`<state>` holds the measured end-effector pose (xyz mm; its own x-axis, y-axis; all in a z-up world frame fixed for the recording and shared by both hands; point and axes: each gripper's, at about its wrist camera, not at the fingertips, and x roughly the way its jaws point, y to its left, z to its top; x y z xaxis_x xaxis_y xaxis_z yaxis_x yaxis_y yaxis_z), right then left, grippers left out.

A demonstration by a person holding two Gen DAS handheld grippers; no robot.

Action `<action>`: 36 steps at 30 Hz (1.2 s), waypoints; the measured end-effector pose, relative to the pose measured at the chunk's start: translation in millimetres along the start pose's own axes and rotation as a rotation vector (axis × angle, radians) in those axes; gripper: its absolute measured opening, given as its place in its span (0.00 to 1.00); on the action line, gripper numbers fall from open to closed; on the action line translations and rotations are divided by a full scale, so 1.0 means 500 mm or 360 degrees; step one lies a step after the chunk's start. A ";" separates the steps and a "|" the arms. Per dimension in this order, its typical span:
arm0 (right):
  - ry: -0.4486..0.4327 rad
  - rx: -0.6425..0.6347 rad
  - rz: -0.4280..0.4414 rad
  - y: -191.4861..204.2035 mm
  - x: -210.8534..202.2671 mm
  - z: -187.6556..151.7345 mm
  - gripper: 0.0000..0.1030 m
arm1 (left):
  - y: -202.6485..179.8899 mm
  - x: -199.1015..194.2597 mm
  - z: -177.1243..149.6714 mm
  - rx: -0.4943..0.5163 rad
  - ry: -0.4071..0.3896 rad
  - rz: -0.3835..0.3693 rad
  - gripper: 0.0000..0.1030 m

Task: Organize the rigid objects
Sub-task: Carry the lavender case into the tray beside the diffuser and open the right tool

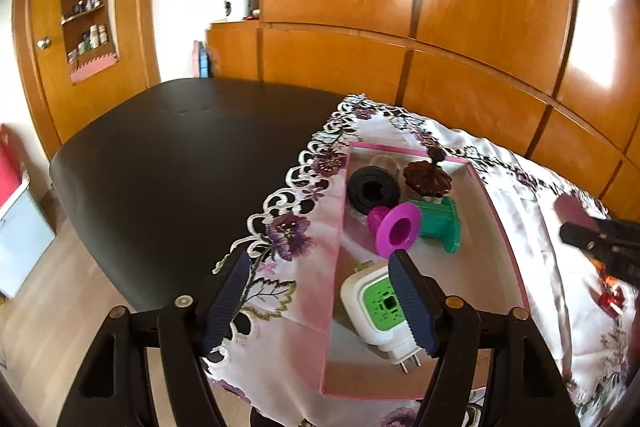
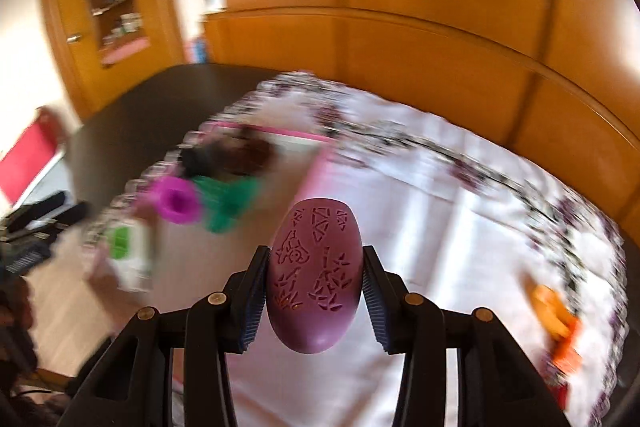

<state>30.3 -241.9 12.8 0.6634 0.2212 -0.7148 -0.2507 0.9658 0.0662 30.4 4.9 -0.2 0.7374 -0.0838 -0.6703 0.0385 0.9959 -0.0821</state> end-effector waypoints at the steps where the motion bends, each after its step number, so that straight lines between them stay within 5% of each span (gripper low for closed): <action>1: 0.0014 -0.0010 0.0036 0.021 0.012 0.007 0.43 | 0.006 0.001 -0.001 -0.0018 0.0006 0.0004 0.73; 7: 0.0213 -0.0040 0.0155 0.124 0.137 0.019 0.43 | 0.045 0.006 -0.003 -0.0086 0.0027 0.0027 0.73; 14: 0.0306 0.0002 0.0126 0.155 0.227 0.016 0.43 | 0.055 0.008 -0.008 -0.0088 0.0028 0.0028 0.73; 36: -0.0029 -0.0053 -0.0065 0.096 0.056 0.013 0.44 | 0.002 -0.019 0.000 0.0033 -0.0032 -0.0028 0.73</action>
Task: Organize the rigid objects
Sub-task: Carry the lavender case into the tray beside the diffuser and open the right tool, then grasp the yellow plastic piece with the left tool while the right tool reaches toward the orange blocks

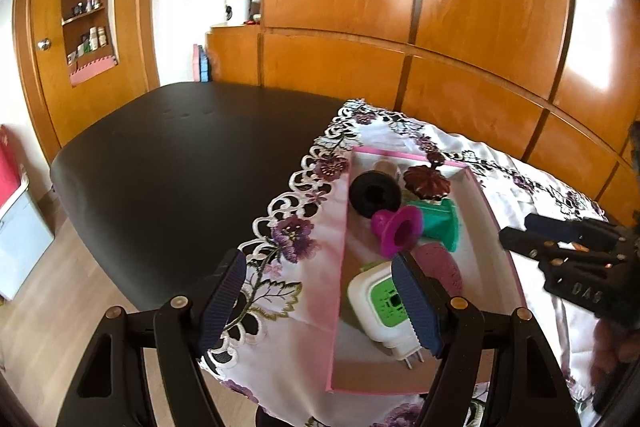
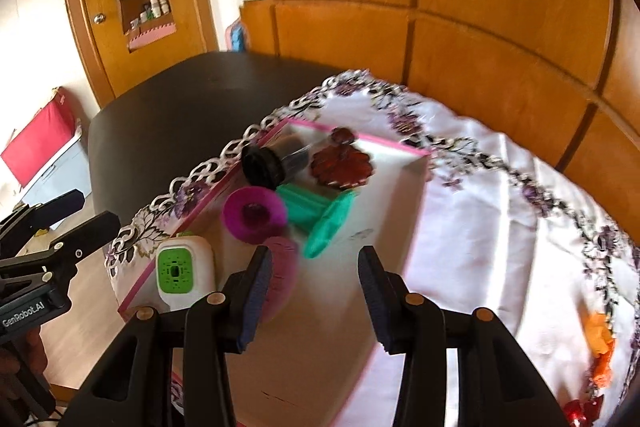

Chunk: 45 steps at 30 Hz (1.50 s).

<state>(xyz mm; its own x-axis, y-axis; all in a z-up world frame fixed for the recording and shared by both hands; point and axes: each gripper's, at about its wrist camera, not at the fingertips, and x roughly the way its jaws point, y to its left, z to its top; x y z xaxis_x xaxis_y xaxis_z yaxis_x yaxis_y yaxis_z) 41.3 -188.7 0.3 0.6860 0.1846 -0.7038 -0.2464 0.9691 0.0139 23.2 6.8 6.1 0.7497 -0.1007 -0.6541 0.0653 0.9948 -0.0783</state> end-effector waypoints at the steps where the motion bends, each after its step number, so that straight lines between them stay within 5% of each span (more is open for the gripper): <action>1: -0.0009 0.0006 -0.0009 -0.006 -0.006 -0.001 0.44 | -0.005 -0.002 0.001 0.0011 -0.0002 -0.0008 0.73; 17: -0.0095 0.0253 -0.0346 -0.235 -0.114 -0.055 0.44 | -0.102 -0.021 -0.001 0.0210 -0.0009 -0.0124 0.73; 24: -0.0140 0.0473 -0.0659 -0.408 -0.189 -0.108 0.44 | -0.178 -0.030 0.004 0.0356 -0.0026 -0.0220 0.73; 30: -0.0184 0.0954 -0.1017 -0.585 -0.243 -0.226 0.44 | -0.270 -0.035 0.007 0.0514 -0.0042 -0.0323 0.73; 33: -0.0206 0.1312 -0.0953 -0.652 -0.268 -0.270 0.44 | -0.326 -0.031 0.002 0.0599 -0.0029 -0.0392 0.73; 45: -0.0177 0.1499 -0.0861 -0.684 -0.272 -0.302 0.44 | -0.552 0.017 -0.037 0.0870 0.0145 -0.0679 0.73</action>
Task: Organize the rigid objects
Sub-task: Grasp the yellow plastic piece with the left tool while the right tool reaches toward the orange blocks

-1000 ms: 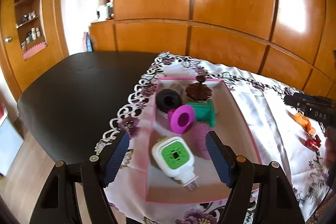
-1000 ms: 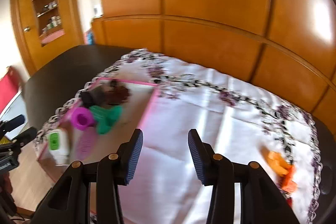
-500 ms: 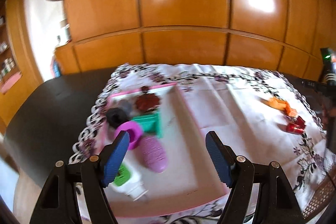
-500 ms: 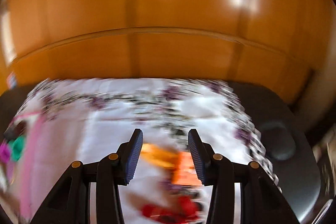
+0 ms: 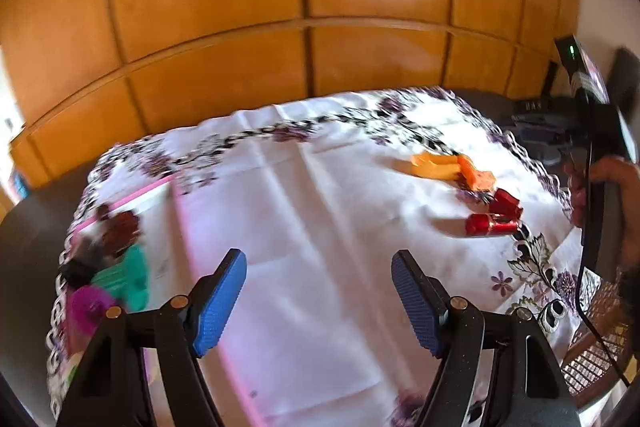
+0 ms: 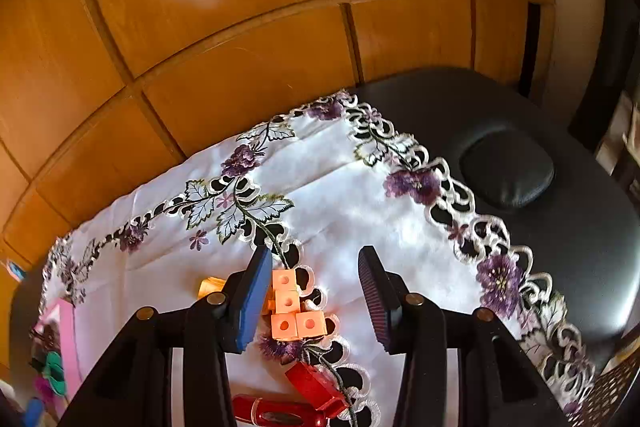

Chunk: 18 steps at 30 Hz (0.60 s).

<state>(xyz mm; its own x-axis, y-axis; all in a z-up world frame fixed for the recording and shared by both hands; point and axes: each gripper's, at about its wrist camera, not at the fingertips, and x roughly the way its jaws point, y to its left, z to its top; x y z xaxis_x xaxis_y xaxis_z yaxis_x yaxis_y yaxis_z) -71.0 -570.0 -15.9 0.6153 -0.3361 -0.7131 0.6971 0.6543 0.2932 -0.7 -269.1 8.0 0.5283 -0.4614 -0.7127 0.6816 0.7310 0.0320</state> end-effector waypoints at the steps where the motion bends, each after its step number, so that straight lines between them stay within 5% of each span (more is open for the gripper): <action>1: 0.0010 0.0023 0.0004 -0.005 0.003 0.000 0.44 | -0.009 0.011 0.004 0.0014 0.0020 -0.0021 0.73; 18: 0.0064 0.0214 0.0130 -0.044 0.009 0.009 0.44 | -0.128 0.204 0.088 0.0098 0.0247 -0.0279 0.73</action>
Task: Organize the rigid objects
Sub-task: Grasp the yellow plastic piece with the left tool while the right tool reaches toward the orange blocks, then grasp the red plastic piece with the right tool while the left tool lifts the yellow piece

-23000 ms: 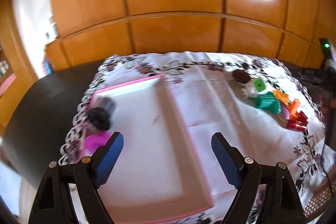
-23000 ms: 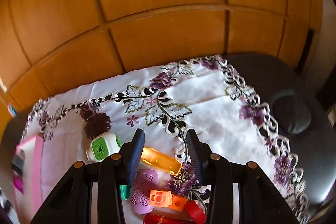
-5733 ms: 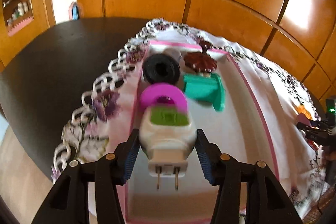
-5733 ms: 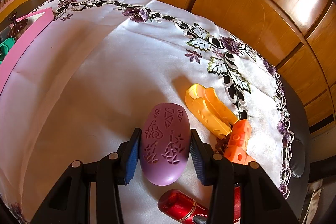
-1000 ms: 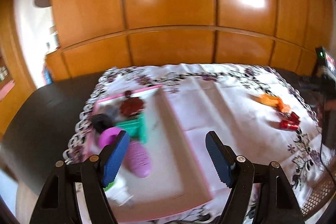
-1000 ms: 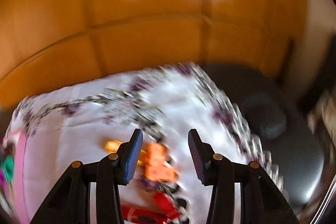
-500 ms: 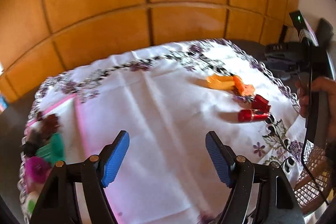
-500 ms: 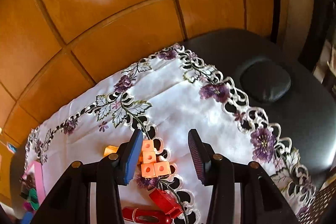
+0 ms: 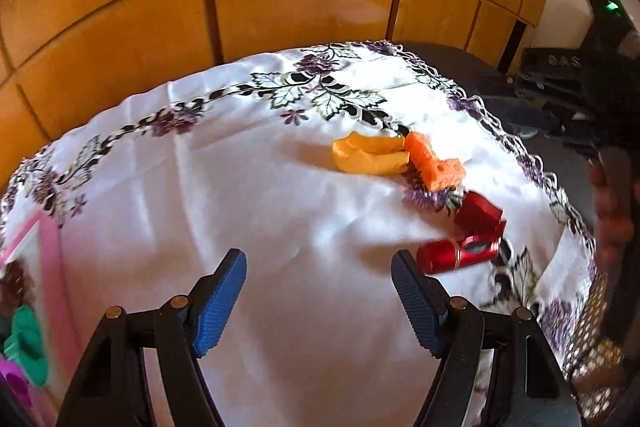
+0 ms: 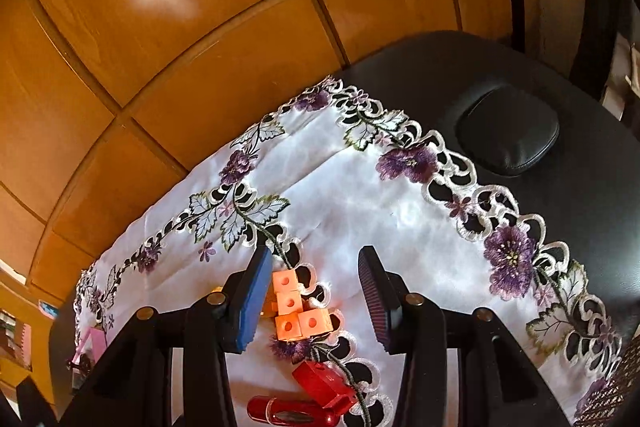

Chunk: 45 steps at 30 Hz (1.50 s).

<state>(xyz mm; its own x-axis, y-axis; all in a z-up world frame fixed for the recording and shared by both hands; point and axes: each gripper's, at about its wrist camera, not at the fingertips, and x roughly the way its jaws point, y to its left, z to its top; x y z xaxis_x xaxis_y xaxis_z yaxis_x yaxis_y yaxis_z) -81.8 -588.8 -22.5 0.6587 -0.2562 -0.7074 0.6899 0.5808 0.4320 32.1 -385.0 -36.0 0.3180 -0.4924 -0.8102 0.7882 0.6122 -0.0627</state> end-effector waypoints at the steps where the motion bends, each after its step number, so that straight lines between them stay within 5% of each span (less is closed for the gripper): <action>1: 0.0001 0.0001 0.0005 0.000 0.000 0.001 0.44 | -0.002 0.006 0.008 0.0003 -0.0002 -0.0003 0.73; 5: 0.0010 0.0019 0.0027 -0.003 0.002 0.000 0.45 | -0.024 0.037 0.043 0.0131 -0.0025 -0.0010 0.75; 8: 0.0035 0.0034 0.0044 -0.006 0.007 -0.001 0.44 | -0.048 0.064 0.069 0.0310 -0.0069 -0.0011 0.92; 23: 0.0134 0.0083 0.0123 -0.007 0.027 -0.006 0.45 | -0.097 0.189 0.159 0.0713 0.0027 -0.0107 0.95; 26: 0.0138 0.0088 0.0118 -0.008 0.028 -0.006 0.45 | -0.090 0.216 0.153 0.0677 0.0149 -0.0188 0.70; 35: 0.0151 0.0086 0.0080 -0.009 0.033 -0.004 0.45 | -0.042 0.156 0.079 0.0380 0.0128 -0.0202 0.70; 45: 0.0221 0.0017 -0.0005 -0.001 0.054 -0.013 0.45 | 0.018 0.027 -0.084 0.0068 0.0049 -0.0010 0.70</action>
<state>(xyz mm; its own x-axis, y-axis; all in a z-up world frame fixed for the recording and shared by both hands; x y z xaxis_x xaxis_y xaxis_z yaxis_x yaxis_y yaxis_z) -66.6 -590.9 -45.5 0.6092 -0.1479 -0.7791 0.6954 0.5718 0.4352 21.1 -360.3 -72.0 0.2971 -0.4766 -0.8274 0.8122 0.5817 -0.0434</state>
